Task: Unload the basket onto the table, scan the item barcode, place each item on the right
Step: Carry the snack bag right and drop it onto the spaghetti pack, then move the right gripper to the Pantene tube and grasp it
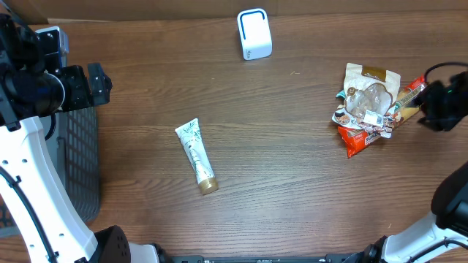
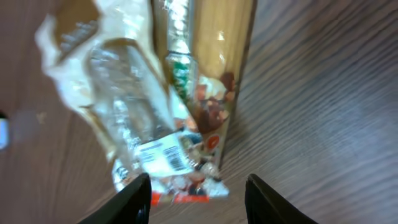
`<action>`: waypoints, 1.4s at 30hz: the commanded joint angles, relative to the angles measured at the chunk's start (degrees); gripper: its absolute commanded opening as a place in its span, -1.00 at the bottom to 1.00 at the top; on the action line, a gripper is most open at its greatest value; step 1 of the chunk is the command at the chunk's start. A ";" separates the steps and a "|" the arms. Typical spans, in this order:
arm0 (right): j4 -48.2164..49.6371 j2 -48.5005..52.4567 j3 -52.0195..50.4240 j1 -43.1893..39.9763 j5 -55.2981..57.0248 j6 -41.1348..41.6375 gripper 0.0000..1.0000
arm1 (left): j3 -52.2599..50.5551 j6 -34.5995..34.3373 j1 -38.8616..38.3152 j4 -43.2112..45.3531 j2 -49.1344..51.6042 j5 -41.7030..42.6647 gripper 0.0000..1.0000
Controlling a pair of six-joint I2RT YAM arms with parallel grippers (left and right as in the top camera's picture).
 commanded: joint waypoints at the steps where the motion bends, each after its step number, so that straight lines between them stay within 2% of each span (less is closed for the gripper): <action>1: -4.11 -0.57 7.69 1.88 -4.85 -4.81 -0.01 | 0.13 1.31 0.22 0.09 -0.17 0.09 0.99; 6: -7.41 -0.55 9.14 9.92 -16.81 -14.53 0.00 | 0.13 1.31 0.22 0.09 -0.17 0.09 0.99; 10: -6.01 -0.52 7.21 20.22 -16.90 -15.41 0.15 | 0.13 1.31 0.22 0.09 -0.17 0.07 0.99; 15: 1.51 -0.52 3.28 36.37 -16.81 -15.21 0.38 | 0.13 1.31 0.22 0.09 -0.17 0.07 0.99; 20: 11.15 -0.44 -0.92 51.49 -16.33 -14.86 0.40 | 0.13 1.31 0.22 0.09 -0.17 0.09 0.99; 28: 24.61 1.40 -4.46 73.37 4.52 -6.69 0.36 | 0.13 1.31 0.22 0.09 -0.17 0.07 0.99; 36: 32.59 9.92 -4.46 82.29 9.51 -6.69 0.33 | 0.13 1.31 0.22 0.09 -0.17 0.09 0.99; 39: 33.55 13.20 -4.46 83.17 9.62 -6.67 0.21 | 0.13 1.31 0.22 0.09 -0.17 0.07 0.99; 42: 33.51 14.71 -4.46 83.21 9.64 -6.67 0.00 | 0.13 1.31 0.22 0.09 -0.17 0.09 0.99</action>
